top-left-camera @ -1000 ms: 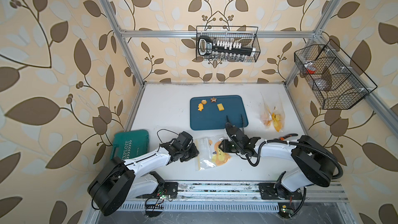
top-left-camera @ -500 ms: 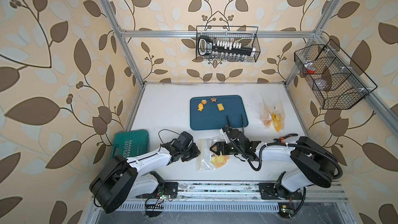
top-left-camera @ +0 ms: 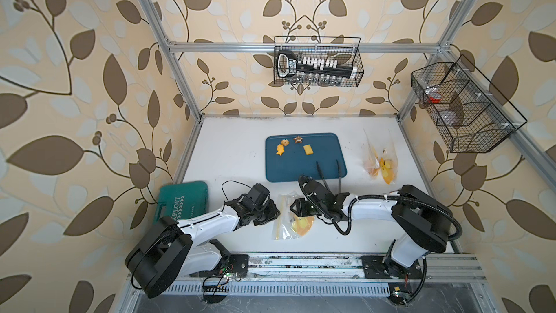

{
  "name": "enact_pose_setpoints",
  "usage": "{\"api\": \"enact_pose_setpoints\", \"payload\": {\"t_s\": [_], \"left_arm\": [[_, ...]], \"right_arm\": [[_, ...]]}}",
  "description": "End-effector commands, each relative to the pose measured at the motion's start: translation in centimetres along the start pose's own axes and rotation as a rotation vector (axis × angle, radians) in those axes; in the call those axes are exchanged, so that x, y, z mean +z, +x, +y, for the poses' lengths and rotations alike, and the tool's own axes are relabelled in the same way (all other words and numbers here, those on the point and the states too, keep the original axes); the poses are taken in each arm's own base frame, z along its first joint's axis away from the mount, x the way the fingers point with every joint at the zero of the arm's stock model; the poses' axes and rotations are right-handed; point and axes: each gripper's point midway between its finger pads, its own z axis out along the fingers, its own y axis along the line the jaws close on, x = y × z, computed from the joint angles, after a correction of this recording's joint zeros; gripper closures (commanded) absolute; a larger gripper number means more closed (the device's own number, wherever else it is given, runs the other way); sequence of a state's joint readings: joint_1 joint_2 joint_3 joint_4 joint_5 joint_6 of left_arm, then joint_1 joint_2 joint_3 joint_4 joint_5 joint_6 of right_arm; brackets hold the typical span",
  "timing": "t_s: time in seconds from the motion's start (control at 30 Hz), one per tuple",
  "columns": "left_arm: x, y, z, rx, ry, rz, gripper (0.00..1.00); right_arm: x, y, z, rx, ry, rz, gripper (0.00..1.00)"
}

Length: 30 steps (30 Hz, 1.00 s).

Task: Put the cookies into a resealable bag to prevent moisture
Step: Pick up the ziploc bag from the center of the board.

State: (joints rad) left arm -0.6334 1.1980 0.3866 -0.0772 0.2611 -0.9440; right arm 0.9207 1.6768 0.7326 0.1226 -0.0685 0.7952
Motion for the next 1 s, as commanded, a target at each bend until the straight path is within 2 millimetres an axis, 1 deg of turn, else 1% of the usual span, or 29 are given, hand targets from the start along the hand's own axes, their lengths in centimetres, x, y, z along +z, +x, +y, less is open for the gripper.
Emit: {"api": "enact_pose_setpoints", "payload": {"t_s": [0.0,0.07,0.13,0.2,0.23,0.33,0.37,0.4,0.5,0.57,0.67,0.8,0.83,0.9,0.97], "left_arm": [[-0.6,-0.6,-1.2,0.042,0.033,-0.023,0.72],[-1.0,-0.9,-1.4,0.051,0.028,-0.034,0.7],[-1.5,-1.2,-1.7,0.066,0.019,-0.046,0.65],[-2.1,-1.5,-1.5,0.077,-0.012,-0.066,0.59],[-2.4,-1.7,-1.3,0.079,-0.025,-0.075,0.57],[-3.0,-2.0,-0.8,0.075,-0.056,-0.099,0.47],[-3.2,-2.1,-0.6,0.069,-0.067,-0.104,0.45],[-3.3,-2.1,-0.4,0.063,-0.075,-0.11,0.43],[-3.5,-2.4,0.2,0.048,-0.101,-0.121,0.42],[-3.6,-2.4,0.6,0.042,-0.125,-0.121,0.42],[-3.8,-2.3,0.9,0.039,-0.146,-0.116,0.41],[-3.8,-2.0,1.5,0.029,-0.175,-0.097,0.38],[-3.7,-1.9,1.7,0.024,-0.182,-0.086,0.38],[-3.4,-1.7,1.8,0.013,-0.189,-0.063,0.38],[-3.2,-1.6,1.8,0.008,-0.184,-0.054,0.43]], "right_arm": [[0.8,3.7,-4.8,0.03,0.181,0.114,0.62],[0.8,3.5,-5.0,0.031,0.189,0.108,0.67],[0.7,3.3,-5.0,0.028,0.194,0.094,0.72],[0.5,3.1,-5.1,0.031,0.188,0.083,0.77],[0.4,3.1,-5.3,0.036,0.188,0.079,0.82],[0.3,3.1,-5.8,0.053,0.163,0.078,0.85],[0.3,3.0,-5.8,0.062,0.141,0.078,0.88],[0.2,3.0,-6.0,0.074,0.121,0.074,0.89],[0.0,2.9,-6.6,0.101,0.084,0.075,0.9],[-0.1,3.0,-6.7,0.089,0.07,0.084,0.97],[-0.2,2.9,-6.5,0.056,0.052,0.086,1.0],[-0.9,2.6,-5.9,0.035,-0.027,0.074,1.0],[-1.0,2.6,-6.1,0.038,-0.035,0.075,1.0],[-1.1,2.4,-6.5,0.048,-0.041,0.08,1.0],[-1.1,2.3,-6.8,0.059,-0.055,0.086,1.0]]}}
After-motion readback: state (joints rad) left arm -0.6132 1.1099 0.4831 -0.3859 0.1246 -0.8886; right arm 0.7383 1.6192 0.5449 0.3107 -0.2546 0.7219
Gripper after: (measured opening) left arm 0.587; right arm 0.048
